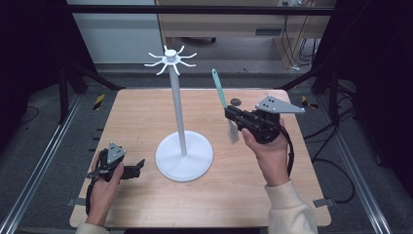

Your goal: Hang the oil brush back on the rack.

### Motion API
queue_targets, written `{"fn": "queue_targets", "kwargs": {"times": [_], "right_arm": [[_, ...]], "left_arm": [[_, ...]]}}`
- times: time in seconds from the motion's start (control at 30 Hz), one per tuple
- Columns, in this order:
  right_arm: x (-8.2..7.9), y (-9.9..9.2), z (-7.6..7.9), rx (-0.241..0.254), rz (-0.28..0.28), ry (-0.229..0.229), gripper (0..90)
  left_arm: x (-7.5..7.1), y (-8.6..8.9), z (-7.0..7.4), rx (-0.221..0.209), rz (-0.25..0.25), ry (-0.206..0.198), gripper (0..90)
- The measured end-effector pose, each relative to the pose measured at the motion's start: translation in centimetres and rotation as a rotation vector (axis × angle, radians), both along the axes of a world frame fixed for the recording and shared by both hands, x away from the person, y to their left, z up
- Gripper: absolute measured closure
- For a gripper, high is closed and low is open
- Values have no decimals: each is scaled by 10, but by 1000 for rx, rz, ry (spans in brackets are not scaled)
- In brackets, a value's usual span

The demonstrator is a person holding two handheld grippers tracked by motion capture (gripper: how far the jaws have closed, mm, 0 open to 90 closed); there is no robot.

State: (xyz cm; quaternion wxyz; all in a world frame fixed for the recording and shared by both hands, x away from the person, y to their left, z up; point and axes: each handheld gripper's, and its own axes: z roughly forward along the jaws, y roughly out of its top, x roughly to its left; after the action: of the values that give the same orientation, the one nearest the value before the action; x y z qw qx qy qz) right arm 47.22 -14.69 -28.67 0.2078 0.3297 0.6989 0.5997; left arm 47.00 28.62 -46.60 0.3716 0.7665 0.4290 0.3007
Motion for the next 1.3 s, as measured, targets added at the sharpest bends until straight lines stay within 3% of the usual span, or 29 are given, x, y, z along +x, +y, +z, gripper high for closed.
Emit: {"fn": "queue_targets", "kwargs": {"times": [0.27,0.93,1.3], "right_arm": [[-6,9,11,4,26,-48,826],[-11,21,29,49,72,-111,826],[-13,23,31,49,90,-119,826]], "left_arm": [[0,0,0,2,1,0,23],[-1,0,-1,8,2,4,23],[-1,-1,-1,10,-5,6,23]]}}
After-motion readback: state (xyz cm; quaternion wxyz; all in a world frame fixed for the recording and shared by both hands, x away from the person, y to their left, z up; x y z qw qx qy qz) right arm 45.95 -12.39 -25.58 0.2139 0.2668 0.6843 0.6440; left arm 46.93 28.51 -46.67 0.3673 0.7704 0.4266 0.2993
